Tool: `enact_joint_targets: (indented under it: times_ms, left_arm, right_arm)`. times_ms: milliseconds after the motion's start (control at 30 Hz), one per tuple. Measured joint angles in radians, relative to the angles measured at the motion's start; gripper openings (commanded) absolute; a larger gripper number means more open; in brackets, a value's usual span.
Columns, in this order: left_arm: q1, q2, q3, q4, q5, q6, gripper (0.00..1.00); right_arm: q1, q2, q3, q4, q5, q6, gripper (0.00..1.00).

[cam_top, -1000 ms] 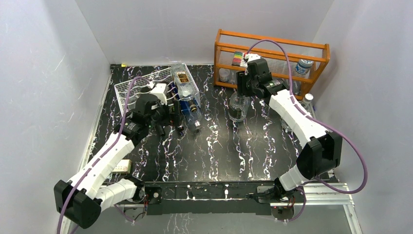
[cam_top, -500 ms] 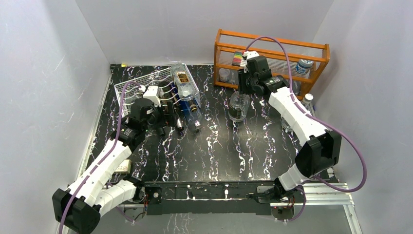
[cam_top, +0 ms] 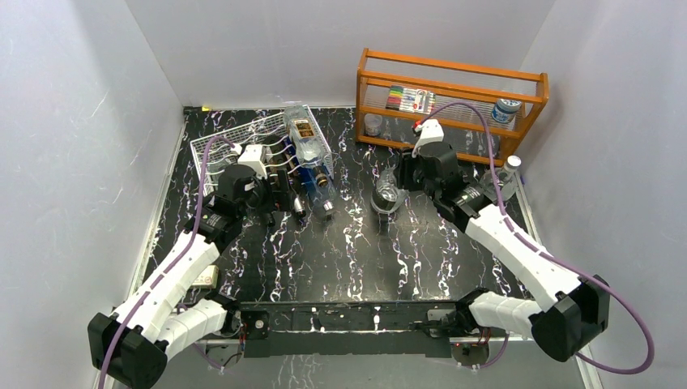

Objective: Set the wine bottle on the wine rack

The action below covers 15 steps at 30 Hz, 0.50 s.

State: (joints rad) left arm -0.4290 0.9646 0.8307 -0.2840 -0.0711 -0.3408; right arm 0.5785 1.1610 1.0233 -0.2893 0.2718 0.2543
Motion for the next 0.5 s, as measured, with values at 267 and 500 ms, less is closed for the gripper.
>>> enact_joint_targets:
  times_ms: [267,500]
  left_arm:
    - [0.000,0.003,-0.002,0.000,0.001,0.000,0.98]
    - [0.001,0.016,-0.002,0.000,0.003,0.000,0.98]
  right_arm:
    - [0.108,-0.049,0.010,-0.135,-0.011,0.115,0.00]
    - [0.293,-0.068,-0.058,-0.270,-0.081,0.253,0.00]
